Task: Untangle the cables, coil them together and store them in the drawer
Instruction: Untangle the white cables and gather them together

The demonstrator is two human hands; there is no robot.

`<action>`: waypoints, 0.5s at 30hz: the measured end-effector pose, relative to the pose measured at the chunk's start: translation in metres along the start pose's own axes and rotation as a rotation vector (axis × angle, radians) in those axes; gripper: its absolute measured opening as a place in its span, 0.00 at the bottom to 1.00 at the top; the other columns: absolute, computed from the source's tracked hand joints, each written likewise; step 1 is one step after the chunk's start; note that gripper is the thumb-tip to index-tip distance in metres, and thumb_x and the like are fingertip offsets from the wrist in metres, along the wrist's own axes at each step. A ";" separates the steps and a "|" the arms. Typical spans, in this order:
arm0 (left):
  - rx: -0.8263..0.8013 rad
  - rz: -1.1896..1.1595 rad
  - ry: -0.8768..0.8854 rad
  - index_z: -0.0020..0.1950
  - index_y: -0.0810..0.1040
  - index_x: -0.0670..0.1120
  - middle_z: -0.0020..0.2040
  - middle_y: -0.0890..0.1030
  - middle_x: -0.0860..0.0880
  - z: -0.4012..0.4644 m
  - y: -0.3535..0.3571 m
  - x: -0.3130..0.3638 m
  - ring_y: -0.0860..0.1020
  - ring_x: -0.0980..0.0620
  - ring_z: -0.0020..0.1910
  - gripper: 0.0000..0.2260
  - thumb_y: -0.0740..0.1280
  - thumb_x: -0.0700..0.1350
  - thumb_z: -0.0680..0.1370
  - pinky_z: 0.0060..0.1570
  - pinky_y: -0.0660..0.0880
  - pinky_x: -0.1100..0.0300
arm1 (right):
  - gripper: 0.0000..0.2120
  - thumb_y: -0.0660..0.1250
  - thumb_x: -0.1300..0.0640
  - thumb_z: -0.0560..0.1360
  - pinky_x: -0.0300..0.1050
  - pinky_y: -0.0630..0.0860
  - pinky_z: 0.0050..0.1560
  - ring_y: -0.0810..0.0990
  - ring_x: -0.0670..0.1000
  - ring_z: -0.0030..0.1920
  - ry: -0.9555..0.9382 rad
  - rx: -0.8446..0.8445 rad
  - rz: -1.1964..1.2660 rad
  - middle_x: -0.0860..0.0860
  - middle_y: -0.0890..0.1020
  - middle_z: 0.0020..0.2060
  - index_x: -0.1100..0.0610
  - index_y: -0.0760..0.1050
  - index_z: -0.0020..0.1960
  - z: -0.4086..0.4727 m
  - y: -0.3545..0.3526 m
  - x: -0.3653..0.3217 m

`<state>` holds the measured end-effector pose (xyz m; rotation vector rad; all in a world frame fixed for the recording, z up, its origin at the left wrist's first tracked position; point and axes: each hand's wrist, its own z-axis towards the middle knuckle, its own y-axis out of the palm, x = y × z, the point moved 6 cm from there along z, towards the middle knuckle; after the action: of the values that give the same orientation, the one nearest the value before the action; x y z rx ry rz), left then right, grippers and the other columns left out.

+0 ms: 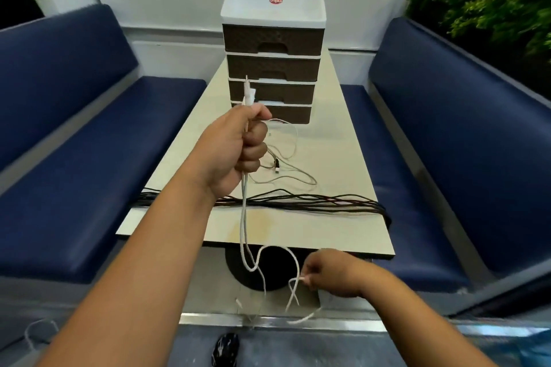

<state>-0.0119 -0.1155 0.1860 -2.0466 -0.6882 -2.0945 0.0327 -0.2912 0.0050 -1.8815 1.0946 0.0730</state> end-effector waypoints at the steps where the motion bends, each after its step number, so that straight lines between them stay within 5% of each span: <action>1: -0.004 -0.016 0.009 0.44 0.71 0.49 0.28 0.57 0.53 -0.002 0.000 0.003 0.52 0.55 0.26 0.09 0.57 0.49 0.82 0.24 0.49 0.62 | 0.09 0.63 0.55 0.79 0.44 0.73 0.52 0.78 0.52 0.51 -0.008 -0.026 -0.083 0.51 0.81 0.51 0.56 0.80 0.54 0.002 0.006 -0.001; 5: -0.043 -0.088 0.039 0.44 0.70 0.49 0.28 0.58 0.54 -0.008 0.006 0.010 0.53 0.57 0.25 0.15 0.54 0.57 0.83 0.22 0.52 0.65 | 0.13 0.61 0.57 0.80 0.44 0.72 0.60 0.77 0.52 0.59 -0.060 0.159 -0.060 0.51 0.80 0.60 0.54 0.78 0.61 0.006 -0.008 -0.012; 8: -0.084 -0.146 0.077 0.43 0.69 0.49 0.29 0.59 0.53 -0.010 0.017 0.013 0.53 0.57 0.25 0.15 0.53 0.56 0.84 0.23 0.51 0.65 | 0.11 0.60 0.56 0.79 0.47 0.73 0.63 0.80 0.49 0.55 -0.238 0.506 0.515 0.48 0.82 0.55 0.50 0.77 0.58 -0.010 -0.046 -0.046; 10: -0.120 -0.171 0.096 0.44 0.69 0.49 0.29 0.60 0.53 -0.009 0.025 0.015 0.54 0.58 0.25 0.15 0.53 0.54 0.84 0.23 0.52 0.65 | 0.14 0.59 0.51 0.77 0.43 0.74 0.62 0.80 0.49 0.56 -0.450 0.511 0.879 0.47 0.83 0.51 0.52 0.77 0.58 -0.027 -0.059 -0.079; 13: -0.156 -0.193 0.134 0.44 0.69 0.49 0.29 0.60 0.54 -0.007 0.027 0.027 0.54 0.58 0.25 0.13 0.53 0.52 0.85 0.22 0.51 0.66 | 0.14 0.56 0.49 0.80 0.46 0.75 0.50 0.80 0.50 0.39 -0.641 0.460 0.879 0.49 0.78 0.35 0.57 0.74 0.51 -0.040 -0.051 -0.121; 15: -0.142 -0.188 0.171 0.44 0.68 0.49 0.28 0.60 0.55 -0.003 0.021 0.037 0.54 0.59 0.24 0.12 0.53 0.51 0.85 0.22 0.51 0.66 | 0.13 0.54 0.50 0.82 0.55 0.73 0.38 0.71 0.46 0.28 -0.671 0.454 0.887 0.47 0.69 0.30 0.54 0.68 0.43 -0.029 -0.040 -0.130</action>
<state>-0.0089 -0.1270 0.2268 -1.9061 -0.7500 -2.4543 -0.0276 -0.2207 0.1086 -0.7585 1.2306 0.8200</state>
